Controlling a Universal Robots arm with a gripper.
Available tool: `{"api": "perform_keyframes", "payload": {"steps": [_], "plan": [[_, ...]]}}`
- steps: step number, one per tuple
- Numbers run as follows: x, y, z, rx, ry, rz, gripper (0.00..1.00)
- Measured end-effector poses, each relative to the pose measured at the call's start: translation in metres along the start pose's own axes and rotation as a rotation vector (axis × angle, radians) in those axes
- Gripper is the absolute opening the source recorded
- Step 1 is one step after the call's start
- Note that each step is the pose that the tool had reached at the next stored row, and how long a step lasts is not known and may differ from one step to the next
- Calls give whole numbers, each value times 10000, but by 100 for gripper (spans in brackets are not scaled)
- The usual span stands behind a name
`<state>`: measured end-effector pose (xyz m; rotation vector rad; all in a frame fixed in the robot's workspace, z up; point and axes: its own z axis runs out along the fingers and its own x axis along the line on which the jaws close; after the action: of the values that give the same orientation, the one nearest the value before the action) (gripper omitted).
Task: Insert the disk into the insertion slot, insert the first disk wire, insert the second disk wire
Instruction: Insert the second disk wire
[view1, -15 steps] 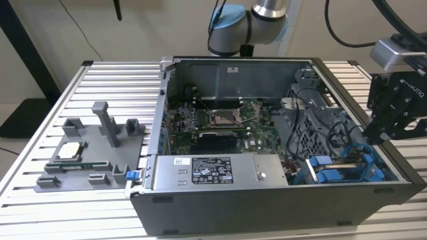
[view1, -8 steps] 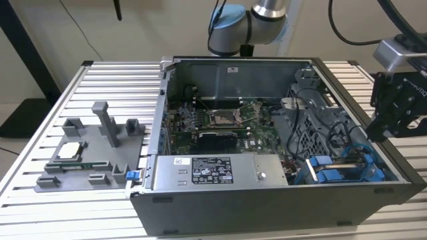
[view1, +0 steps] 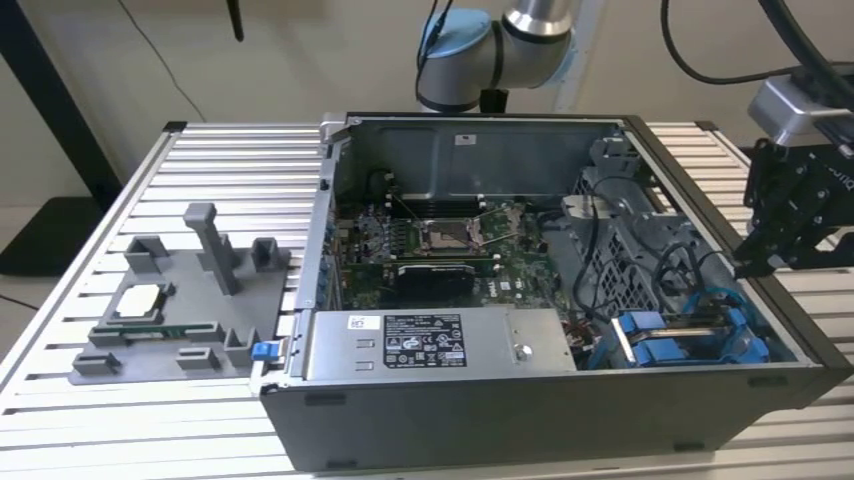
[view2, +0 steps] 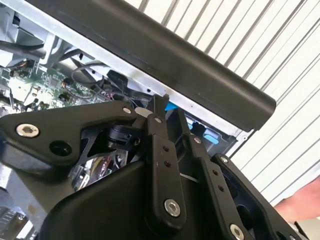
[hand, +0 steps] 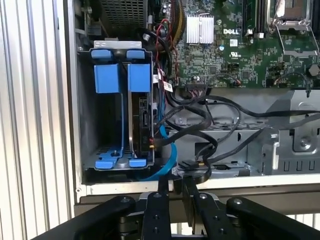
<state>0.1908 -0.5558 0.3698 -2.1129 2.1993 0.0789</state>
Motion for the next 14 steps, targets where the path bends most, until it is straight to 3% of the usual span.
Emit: {"api": "perform_keyframes", "payload": {"steps": [8,14], "plan": [[0,1,33,144,-28,-157,100],[1,2,46,192,-93,-221,100]]}}
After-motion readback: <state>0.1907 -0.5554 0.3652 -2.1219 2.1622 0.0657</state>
